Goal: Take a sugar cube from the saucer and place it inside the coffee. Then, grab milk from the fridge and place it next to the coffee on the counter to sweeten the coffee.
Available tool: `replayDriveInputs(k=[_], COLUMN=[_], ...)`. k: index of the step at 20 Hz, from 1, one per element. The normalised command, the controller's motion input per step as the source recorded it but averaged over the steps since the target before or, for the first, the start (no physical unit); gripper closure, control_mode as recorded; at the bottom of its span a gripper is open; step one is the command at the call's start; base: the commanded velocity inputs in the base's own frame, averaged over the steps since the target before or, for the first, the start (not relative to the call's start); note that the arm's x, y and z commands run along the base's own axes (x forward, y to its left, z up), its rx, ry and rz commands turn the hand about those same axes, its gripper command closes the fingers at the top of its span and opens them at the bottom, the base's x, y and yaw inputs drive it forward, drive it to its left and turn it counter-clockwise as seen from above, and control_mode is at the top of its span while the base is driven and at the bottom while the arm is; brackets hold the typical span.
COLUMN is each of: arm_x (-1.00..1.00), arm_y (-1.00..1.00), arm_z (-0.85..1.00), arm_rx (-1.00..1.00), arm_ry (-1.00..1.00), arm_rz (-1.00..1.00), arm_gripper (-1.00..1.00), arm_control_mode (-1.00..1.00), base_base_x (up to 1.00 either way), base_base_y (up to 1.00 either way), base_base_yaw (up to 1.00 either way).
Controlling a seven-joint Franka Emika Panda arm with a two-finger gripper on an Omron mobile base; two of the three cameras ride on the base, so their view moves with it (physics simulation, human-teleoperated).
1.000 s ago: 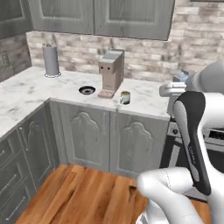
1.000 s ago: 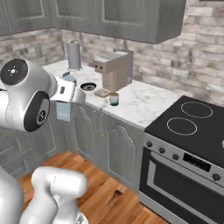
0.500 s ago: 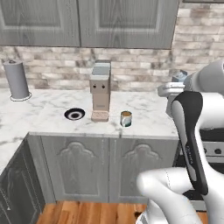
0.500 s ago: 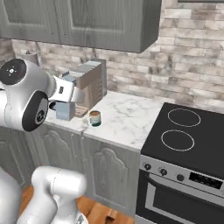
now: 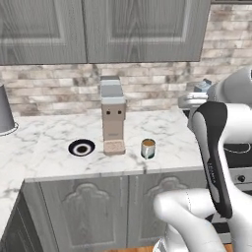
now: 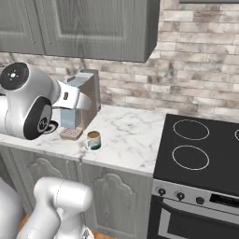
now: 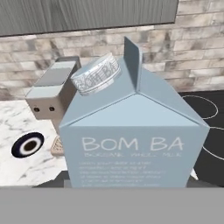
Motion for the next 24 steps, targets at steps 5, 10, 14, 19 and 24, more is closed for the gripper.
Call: replayDriveInputs(k=[5,10,14,19,24], arm_x=[0.00,0.00,0.05,0.10,0.60], arm_y=[0.00,0.00,-0.12,-0.67,-0.67], arm_z=[0.00,0.00,0.00,-0.08,-0.42], arm_rx=[0.00,0.00,0.00,0.05,0.03], arm_ry=[0.00,0.00,0.00,0.00,0.03], arm_rz=[0.00,0.00,0.00,0.12,0.21], arm_gripper=[1.00,1.00,1.00,1.00,1.00], arm_control_mode=[1.00,1.00,-1.00,-1.00,-1.00], base_base_x=[0.19,0.14,0.00,0.00,0.00], base_base_y=[0.04,0.11,0.00,0.00,0.00], base_base_yaw=[-0.13,-0.14,0.00,0.00,0.00])
